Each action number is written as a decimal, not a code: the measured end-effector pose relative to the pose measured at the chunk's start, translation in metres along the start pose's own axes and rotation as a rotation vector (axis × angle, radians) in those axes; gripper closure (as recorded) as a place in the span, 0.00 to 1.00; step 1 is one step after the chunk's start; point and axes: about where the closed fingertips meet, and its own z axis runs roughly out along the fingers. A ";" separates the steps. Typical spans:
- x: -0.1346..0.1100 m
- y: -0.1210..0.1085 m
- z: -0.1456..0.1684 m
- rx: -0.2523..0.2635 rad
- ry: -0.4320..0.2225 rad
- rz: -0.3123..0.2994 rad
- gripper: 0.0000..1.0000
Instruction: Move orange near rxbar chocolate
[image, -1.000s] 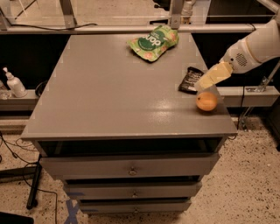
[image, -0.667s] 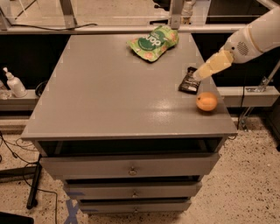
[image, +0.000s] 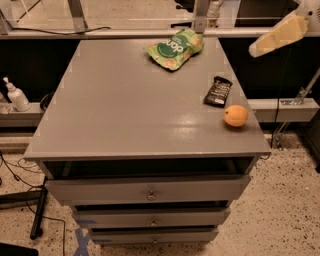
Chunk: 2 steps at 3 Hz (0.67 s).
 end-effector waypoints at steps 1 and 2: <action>-0.030 -0.007 -0.060 0.057 -0.088 -0.043 0.00; -0.051 -0.009 -0.083 0.099 -0.138 -0.074 0.00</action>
Offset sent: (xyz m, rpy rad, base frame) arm -0.0098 -0.0173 0.0461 0.0152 -0.0808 -0.0092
